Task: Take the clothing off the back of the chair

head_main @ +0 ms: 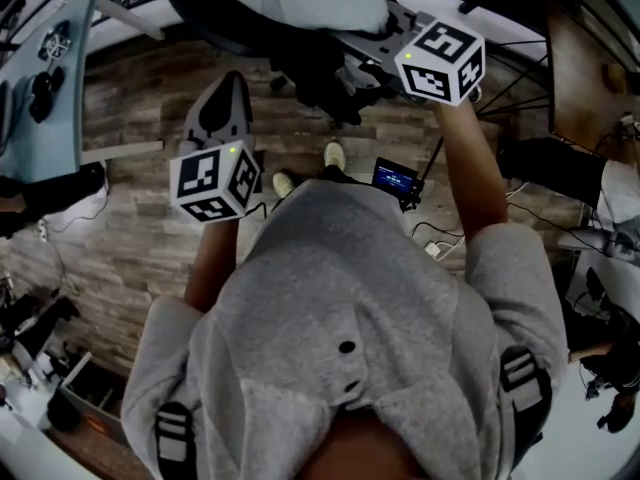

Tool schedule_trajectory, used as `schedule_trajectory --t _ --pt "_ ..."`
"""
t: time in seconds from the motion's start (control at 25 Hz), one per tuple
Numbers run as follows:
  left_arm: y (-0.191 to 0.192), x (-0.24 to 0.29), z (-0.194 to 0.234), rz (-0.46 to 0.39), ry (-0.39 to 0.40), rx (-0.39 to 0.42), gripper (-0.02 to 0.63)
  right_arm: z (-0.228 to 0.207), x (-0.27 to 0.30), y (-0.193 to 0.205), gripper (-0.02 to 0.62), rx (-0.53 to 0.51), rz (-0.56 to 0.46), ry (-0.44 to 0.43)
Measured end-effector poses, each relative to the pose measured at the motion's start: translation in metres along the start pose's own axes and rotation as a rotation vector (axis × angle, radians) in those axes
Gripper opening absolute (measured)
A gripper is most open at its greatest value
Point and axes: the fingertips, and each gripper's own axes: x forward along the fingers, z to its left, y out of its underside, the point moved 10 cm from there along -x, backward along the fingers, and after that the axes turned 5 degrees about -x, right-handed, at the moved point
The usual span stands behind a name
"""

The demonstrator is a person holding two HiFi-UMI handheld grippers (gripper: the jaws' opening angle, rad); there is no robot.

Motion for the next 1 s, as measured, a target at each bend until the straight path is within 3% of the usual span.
schedule_trajectory --t 0.64,1.0 --pt "-0.002 -0.013 0.002 0.009 0.166 0.024 0.003 0.072 -0.052 -0.003 0.121 0.120 -0.205 0.390" --pt "0.002 -0.032 0.009 0.013 0.238 0.043 0.003 0.118 -0.064 -0.004 0.121 0.133 -0.228 0.550"
